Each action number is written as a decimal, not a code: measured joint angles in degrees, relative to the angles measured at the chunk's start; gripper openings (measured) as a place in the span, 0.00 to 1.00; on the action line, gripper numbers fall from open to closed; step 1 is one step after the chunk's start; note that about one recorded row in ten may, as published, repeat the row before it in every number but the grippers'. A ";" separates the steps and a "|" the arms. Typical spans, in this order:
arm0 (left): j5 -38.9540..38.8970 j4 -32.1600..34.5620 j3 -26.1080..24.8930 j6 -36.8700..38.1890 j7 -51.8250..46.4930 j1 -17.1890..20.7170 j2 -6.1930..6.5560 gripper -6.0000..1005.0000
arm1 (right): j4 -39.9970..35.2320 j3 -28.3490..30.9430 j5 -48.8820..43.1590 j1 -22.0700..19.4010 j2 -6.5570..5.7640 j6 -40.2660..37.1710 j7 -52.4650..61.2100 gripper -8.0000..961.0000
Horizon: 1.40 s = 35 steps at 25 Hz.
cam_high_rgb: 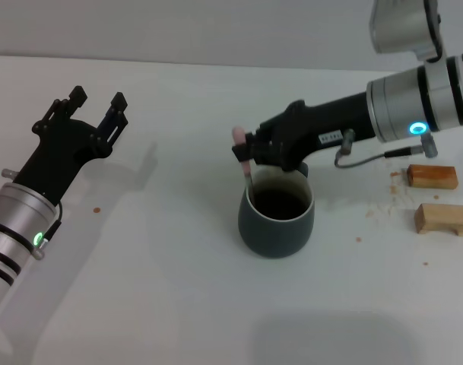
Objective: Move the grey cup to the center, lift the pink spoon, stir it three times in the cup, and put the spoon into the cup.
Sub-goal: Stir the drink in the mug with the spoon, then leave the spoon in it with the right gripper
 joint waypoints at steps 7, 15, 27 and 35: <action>0.00 0.09 0.24 0.05 -0.06 0.05 -0.02 0.68 | -2.04 0.20 -0.18 -4.04 -0.73 -1.94 0.60 0.09; 0.01 0.08 0.37 0.07 -0.09 -0.08 -0.09 0.68 | -3.21 4.05 -0.21 -6.73 -1.94 -1.66 2.11 0.09; 0.18 -0.31 0.43 0.14 -0.21 0.50 -0.09 0.68 | 0.70 -0.66 -0.37 -0.68 -0.01 3.06 0.81 0.09; 0.05 -0.15 0.43 0.15 -0.28 0.74 -0.09 0.68 | -0.05 -4.49 0.70 -0.87 0.10 1.20 0.77 0.09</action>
